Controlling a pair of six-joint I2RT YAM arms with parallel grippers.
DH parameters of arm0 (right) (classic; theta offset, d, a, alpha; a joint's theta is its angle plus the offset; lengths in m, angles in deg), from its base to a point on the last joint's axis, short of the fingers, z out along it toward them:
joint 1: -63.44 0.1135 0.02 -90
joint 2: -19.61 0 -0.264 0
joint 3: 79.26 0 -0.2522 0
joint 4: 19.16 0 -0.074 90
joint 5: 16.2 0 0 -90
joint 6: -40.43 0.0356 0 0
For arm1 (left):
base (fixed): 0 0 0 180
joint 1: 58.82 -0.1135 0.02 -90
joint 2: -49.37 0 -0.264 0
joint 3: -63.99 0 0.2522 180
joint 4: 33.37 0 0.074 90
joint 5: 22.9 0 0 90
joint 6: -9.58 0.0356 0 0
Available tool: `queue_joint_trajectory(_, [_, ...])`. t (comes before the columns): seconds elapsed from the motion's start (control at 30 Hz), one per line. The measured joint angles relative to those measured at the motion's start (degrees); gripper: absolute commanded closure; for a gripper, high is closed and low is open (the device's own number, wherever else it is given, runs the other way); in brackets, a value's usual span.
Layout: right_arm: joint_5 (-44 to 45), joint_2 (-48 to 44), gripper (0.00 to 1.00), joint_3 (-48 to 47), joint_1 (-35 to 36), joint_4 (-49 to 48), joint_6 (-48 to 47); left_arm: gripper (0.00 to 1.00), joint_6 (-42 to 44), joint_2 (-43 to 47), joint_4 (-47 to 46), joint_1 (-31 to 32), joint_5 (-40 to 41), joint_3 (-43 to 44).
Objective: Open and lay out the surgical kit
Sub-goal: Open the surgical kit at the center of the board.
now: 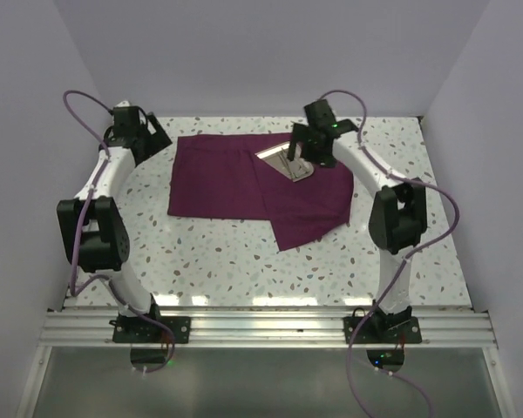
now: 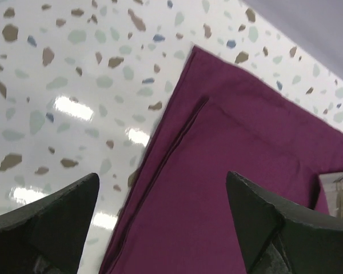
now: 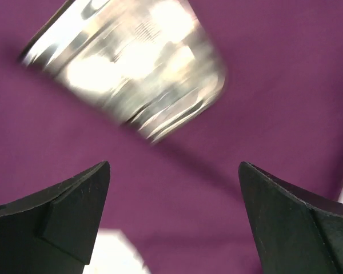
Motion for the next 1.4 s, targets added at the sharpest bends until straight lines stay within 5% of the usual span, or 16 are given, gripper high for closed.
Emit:
queue_joint_trajectory(0.2, [0.4,-13.0,0.04,14.9,19.4,0.0,-2.1,0.06,0.0,8.6,0.1,0.0,-0.6,-17.4])
queue_joint_trajectory(0.37, [2.9,-11.3,0.05,18.3,20.8,3.8,-2.8,0.07,-0.1,14.1,0.5,0.0,-1.8,-26.3])
queue_joint_trajectory(0.83, [4.0,-4.7,0.11,20.8,26.7,6.5,-2.9,0.08,0.0,19.9,-0.8,0.0,-3.4,-29.6])
queue_joint_trajectory(1.13, [3.2,-1.3,0.44,20.8,28.8,6.2,-2.1,0.09,0.0,19.9,-0.9,0.0,-3.6,-29.6])
queue_joint_trajectory(1.4, [2.8,-1.1,0.92,21.6,29.0,5.0,-2.0,0.09,0.0,19.9,-1.1,0.0,-4.1,-30.1])
